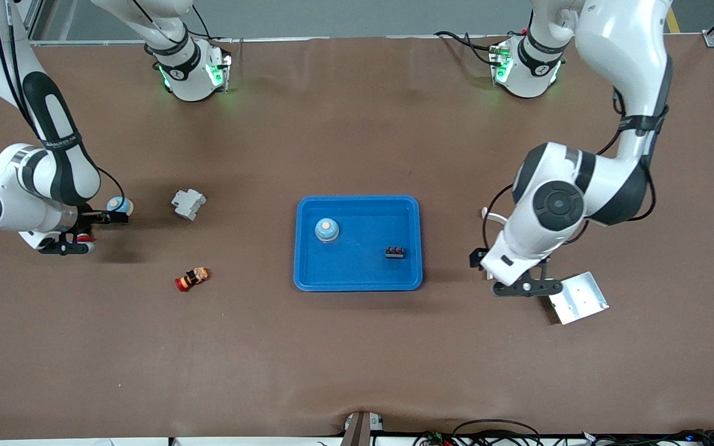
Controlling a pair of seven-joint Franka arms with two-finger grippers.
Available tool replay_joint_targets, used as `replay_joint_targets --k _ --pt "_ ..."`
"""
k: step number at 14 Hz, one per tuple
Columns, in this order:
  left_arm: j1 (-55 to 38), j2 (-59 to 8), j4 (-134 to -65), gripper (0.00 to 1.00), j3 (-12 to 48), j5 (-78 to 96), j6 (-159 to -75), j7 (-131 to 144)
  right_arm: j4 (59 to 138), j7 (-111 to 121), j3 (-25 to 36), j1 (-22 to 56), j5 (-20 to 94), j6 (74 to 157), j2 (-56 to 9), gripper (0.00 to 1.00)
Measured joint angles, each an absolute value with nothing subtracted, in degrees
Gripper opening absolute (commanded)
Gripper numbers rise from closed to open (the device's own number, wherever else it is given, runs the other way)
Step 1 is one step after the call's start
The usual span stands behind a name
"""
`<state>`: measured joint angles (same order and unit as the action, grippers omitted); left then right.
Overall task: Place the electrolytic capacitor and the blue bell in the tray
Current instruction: 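Reach the left gripper to another capacitor while the right gripper nears another bell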
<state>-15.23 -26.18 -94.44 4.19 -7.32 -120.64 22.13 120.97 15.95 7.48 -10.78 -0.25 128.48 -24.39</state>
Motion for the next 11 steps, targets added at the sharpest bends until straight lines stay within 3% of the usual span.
replay_joint_targets --k 4,11 --pt "-11.31 -21.05 -106.14 1.0 4.22 -7.32 -128.51 19.06 121.74 16.34 7.26 -11.87 -0.25 128.64 -24.39 1.0" --pt "-4.22 -19.86 -118.98 1.0 4.24 -7.36 -142.97 9.7 123.01 16.34 6.88 -11.87 -0.25 128.64 -24.79 1.0"
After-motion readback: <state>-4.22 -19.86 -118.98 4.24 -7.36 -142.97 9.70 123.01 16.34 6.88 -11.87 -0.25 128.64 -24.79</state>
